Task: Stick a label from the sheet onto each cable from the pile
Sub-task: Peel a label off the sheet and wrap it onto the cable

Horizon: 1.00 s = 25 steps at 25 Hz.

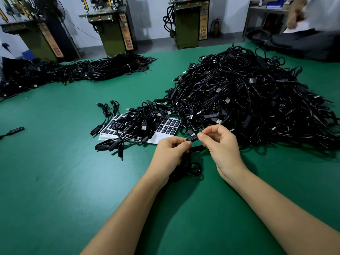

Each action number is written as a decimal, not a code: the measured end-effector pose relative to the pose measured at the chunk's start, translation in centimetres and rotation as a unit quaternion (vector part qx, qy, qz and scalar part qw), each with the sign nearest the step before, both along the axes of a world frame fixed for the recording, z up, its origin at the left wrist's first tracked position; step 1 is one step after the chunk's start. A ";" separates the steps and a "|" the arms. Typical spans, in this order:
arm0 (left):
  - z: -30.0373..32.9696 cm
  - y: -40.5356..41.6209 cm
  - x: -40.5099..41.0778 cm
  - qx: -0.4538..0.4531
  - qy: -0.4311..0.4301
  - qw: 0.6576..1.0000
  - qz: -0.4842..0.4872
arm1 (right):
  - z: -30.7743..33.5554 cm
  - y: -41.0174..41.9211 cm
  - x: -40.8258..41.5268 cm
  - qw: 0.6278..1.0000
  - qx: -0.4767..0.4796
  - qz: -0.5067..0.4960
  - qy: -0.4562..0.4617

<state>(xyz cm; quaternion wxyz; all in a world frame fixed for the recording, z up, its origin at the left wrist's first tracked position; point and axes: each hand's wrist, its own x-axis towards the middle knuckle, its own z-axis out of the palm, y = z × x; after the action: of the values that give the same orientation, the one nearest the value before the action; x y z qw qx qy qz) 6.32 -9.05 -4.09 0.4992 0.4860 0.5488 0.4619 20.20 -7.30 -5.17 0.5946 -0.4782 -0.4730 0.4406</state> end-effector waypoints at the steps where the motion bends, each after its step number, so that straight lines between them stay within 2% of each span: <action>1: 0.0 0.0 0.0 0.000 0.001 1.000 0.001 | 0.0 0.0 0.0 1.000 0.000 0.000 -0.002; 25: -0.1 -0.1 0.3 0.001 0.012 0.999 0.039 | 0.1 -0.2 -0.1 1.000 0.002 0.001 -0.023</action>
<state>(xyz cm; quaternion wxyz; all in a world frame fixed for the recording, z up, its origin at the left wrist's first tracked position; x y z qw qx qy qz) 6.62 -9.17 -4.15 0.4738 0.4700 0.5731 0.4755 20.12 -7.53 -5.10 0.5842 -0.4865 -0.4882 0.4287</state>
